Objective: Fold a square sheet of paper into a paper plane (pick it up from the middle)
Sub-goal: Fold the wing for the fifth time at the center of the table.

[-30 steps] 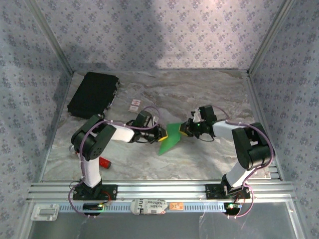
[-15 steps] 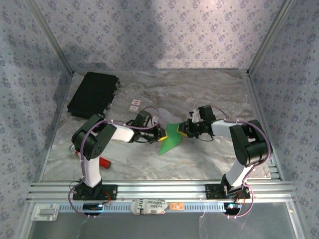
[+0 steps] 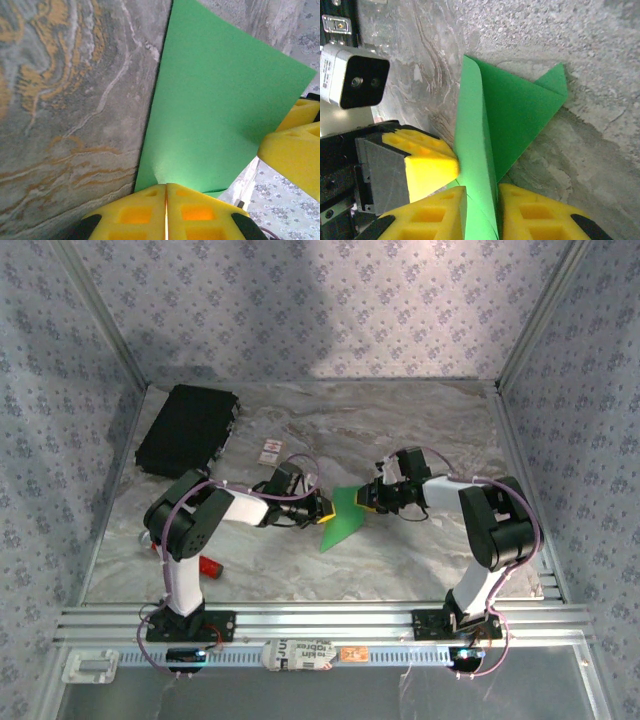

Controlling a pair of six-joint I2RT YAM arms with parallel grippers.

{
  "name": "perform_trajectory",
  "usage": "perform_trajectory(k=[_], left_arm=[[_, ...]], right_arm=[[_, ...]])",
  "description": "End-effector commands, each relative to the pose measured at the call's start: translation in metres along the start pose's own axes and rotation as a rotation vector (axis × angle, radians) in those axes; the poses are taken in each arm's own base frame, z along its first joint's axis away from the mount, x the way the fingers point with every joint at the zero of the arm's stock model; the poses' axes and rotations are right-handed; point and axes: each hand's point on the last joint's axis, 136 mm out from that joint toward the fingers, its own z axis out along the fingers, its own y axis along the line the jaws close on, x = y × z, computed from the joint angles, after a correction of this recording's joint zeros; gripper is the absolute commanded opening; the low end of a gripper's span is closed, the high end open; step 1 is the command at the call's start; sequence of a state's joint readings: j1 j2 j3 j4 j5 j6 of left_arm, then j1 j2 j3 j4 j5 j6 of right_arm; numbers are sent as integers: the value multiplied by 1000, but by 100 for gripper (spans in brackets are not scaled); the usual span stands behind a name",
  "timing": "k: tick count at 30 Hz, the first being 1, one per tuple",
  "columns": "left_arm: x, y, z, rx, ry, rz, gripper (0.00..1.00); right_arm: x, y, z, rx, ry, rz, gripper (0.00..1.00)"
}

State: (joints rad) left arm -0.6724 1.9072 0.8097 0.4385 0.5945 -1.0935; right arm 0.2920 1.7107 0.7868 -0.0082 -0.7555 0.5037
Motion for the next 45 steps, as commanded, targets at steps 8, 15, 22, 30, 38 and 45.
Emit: perform_trajectory(k=[8,15,22,30,38,45], left_arm=[[11,31,7,-52,28,-52,8],[11,32,6,-51,28,-56,8],[4,4,-4,17,-6,12,18],[2,-33,-33,-51,-91,252,40],[40,-27,-33,-282,-108,575,50],[62,-19,-31,-532,-134,881,59]], right_arm=[[5,-10,5,18,52,-101,26],[2,-13,1,17,44,-122,23],[3,-7,-7,-2,45,-74,10],[-1,2,-22,-16,-3,113,8],[-9,4,-31,-17,-101,257,7],[-10,8,-28,-52,-99,283,7]])
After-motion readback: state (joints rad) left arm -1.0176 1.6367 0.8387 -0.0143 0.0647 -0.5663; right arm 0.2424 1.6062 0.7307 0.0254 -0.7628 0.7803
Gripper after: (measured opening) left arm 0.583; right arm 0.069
